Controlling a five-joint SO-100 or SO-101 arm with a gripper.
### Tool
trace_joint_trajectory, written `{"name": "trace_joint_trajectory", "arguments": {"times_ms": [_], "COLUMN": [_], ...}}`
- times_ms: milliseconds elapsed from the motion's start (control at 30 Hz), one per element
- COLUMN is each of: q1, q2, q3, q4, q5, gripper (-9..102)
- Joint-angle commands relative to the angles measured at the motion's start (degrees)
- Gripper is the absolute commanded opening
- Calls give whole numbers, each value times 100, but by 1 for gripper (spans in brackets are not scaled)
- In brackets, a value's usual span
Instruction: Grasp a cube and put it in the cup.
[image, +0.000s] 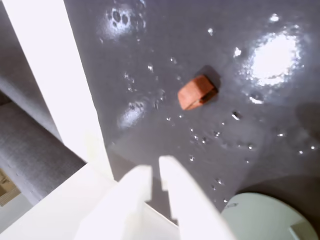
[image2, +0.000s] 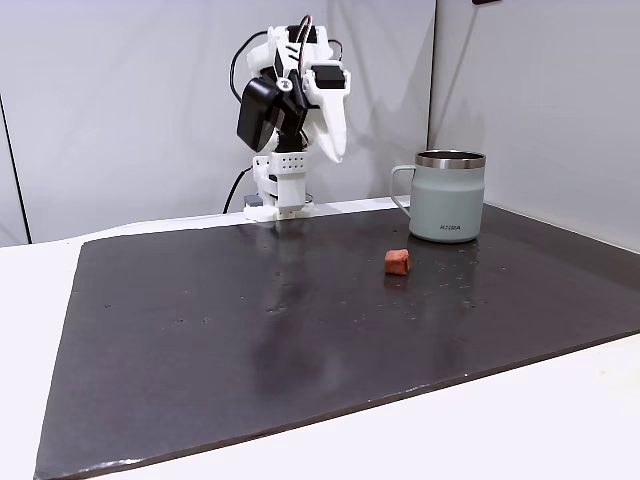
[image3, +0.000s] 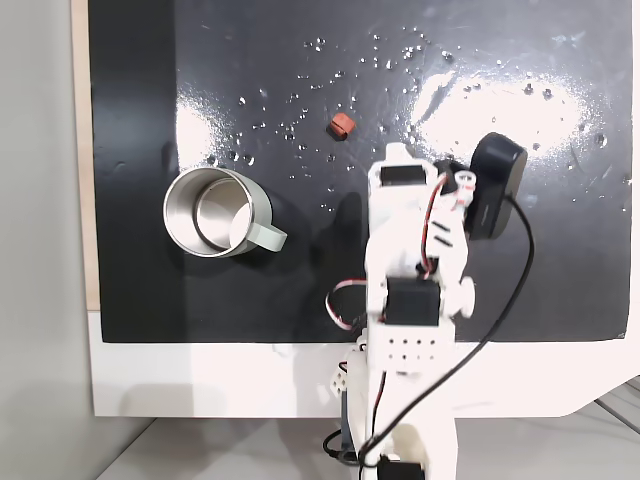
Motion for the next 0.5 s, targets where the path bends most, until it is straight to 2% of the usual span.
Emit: {"name": "trace_joint_trajectory", "arguments": {"times_ms": [0, 300, 467], "q1": [62, -53, -352], "q2": [-932, -2830, -3349], "q3": [-1406, -3472, -4087], "q4": [299, 1292, 1714], "q5": [-220, -589, -958], "gripper": [0, 0, 0]}}
